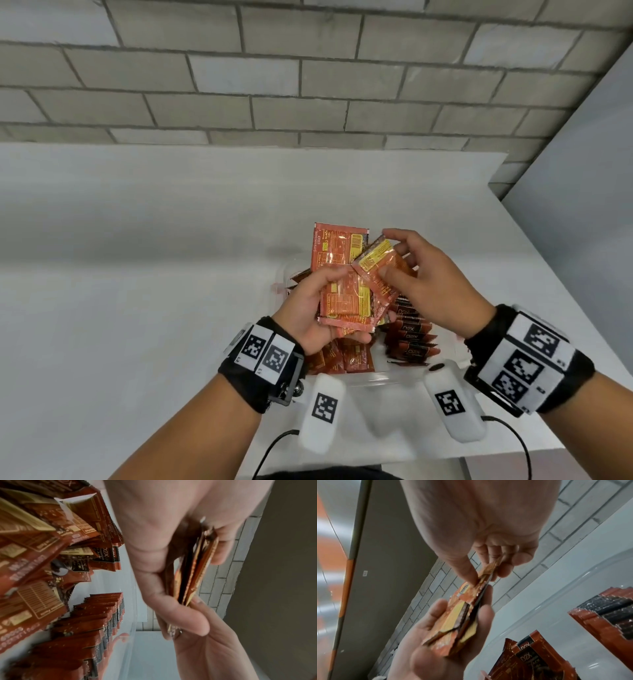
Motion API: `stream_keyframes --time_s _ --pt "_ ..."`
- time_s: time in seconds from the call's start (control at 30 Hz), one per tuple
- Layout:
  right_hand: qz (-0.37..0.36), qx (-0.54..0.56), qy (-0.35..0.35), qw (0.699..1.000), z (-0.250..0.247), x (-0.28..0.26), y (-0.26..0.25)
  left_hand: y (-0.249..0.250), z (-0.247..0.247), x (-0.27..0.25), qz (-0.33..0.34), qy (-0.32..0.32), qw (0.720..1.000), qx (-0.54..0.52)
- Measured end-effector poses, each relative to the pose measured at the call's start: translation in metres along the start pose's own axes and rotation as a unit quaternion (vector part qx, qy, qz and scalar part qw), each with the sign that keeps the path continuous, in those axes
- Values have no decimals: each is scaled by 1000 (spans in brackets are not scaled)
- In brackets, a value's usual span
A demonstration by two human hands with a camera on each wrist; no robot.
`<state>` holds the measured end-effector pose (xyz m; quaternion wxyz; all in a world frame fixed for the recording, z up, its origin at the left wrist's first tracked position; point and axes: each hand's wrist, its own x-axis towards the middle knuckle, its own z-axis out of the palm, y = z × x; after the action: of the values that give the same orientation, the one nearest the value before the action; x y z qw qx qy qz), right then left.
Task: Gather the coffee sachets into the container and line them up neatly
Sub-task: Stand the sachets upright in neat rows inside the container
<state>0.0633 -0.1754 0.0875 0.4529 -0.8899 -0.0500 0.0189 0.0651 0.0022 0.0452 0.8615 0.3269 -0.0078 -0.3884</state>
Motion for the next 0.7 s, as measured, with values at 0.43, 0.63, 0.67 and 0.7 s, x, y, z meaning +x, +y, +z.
stream_keyframes --time_s 0.43,0.63,0.67,0.7 --pt "41 -67 -103 992 -11 20 -23 -11 -3 7 -64 27 983 168" --pt "58 61 -72 994 -12 21 -17 -9 -6 2 -54 12 986 158" --pt "63 108 -52 991 -13 20 -14 -9 -8 2 -48 15 988 149" --pt "68 151 -36 985 -14 20 -11 -8 -9 1 -37 19 989 141"
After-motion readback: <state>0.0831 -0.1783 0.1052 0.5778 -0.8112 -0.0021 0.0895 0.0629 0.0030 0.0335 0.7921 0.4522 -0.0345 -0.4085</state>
